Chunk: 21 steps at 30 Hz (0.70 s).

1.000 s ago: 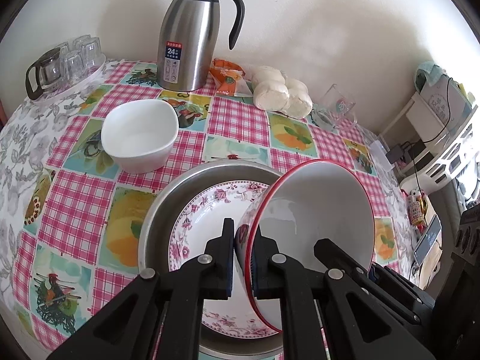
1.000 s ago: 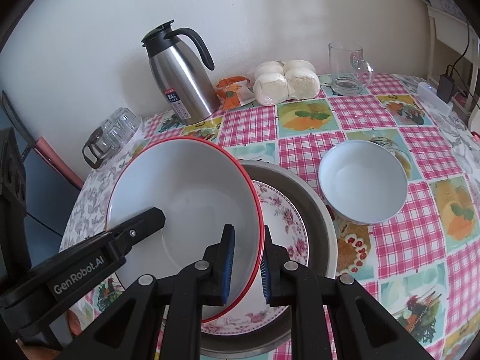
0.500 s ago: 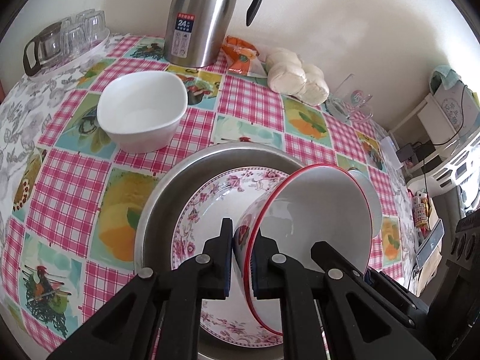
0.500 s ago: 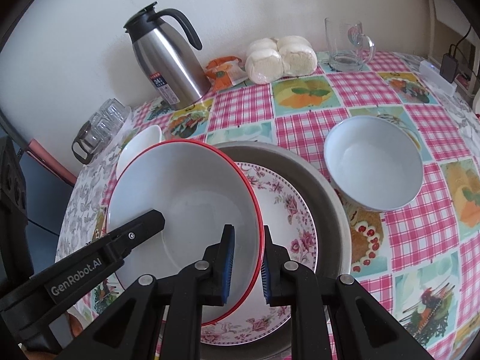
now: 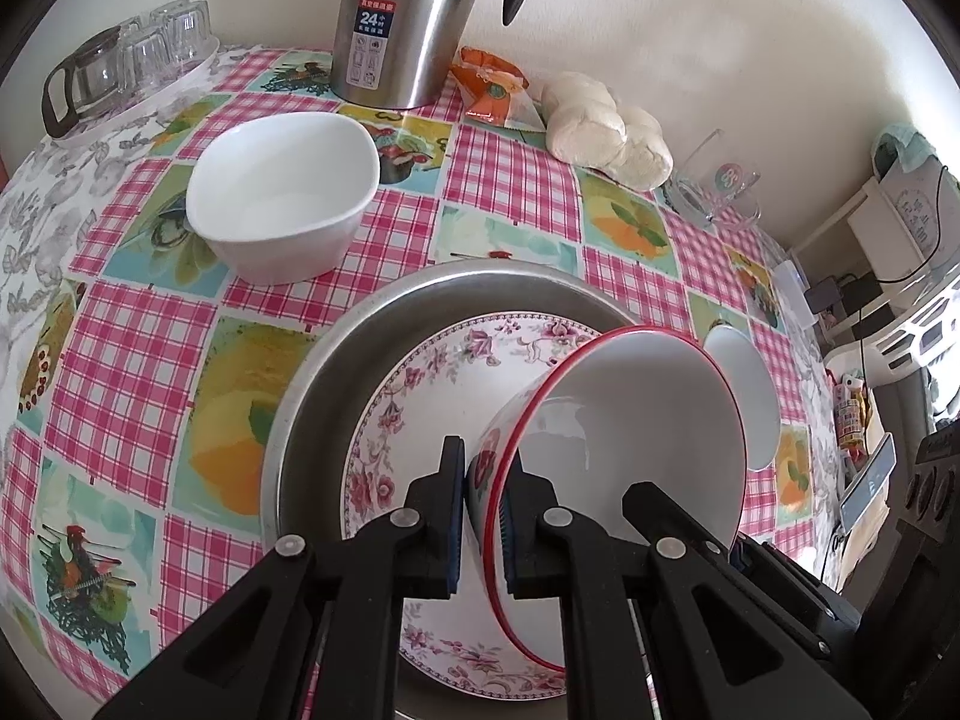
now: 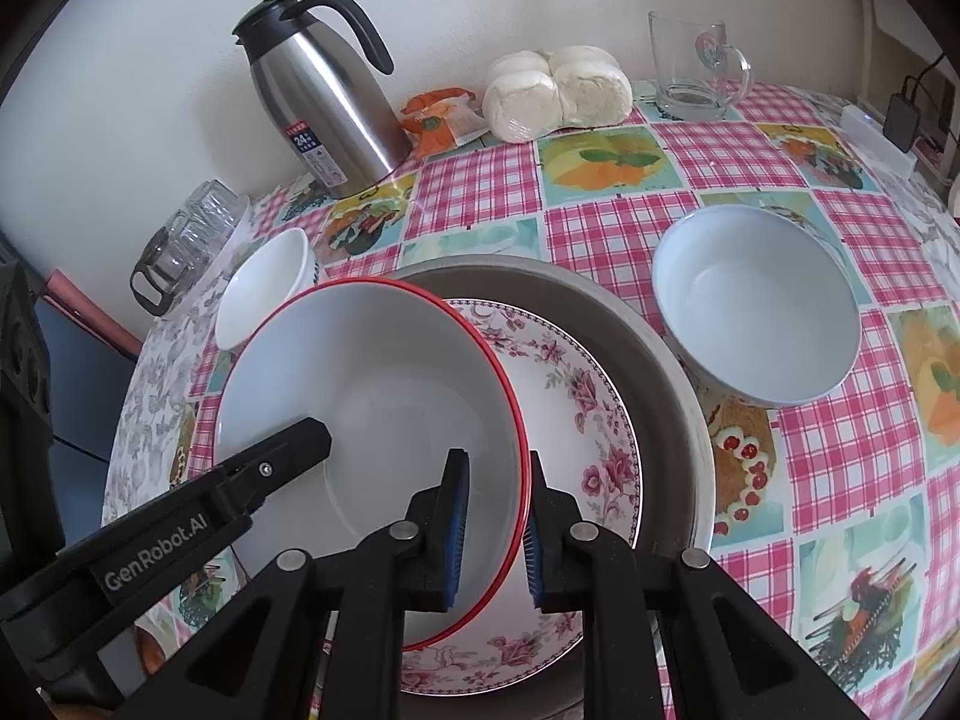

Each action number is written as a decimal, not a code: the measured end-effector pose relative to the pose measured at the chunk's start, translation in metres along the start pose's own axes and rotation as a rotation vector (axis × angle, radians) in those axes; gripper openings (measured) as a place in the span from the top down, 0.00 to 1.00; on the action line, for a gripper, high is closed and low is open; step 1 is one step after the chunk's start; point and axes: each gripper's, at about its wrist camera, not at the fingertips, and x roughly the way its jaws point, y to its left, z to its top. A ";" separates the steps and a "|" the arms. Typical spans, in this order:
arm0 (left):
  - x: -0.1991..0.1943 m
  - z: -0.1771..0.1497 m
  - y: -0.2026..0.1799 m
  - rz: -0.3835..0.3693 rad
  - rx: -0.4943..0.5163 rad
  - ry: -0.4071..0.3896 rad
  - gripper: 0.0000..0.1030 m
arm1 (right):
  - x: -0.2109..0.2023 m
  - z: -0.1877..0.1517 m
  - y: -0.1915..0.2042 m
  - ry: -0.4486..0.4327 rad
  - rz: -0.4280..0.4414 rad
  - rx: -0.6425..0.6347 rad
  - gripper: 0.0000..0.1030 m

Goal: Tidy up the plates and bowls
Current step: 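Lower the red-rimmed bowl onto the floral plate inside the basin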

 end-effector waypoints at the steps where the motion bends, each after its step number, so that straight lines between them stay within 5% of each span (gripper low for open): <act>1: 0.001 0.000 0.000 0.000 0.000 0.002 0.92 | 0.001 0.000 -0.001 0.002 0.000 0.002 0.82; 21: 0.013 0.002 0.002 -0.004 -0.021 0.029 0.90 | 0.012 0.002 -0.004 0.023 -0.003 0.008 0.79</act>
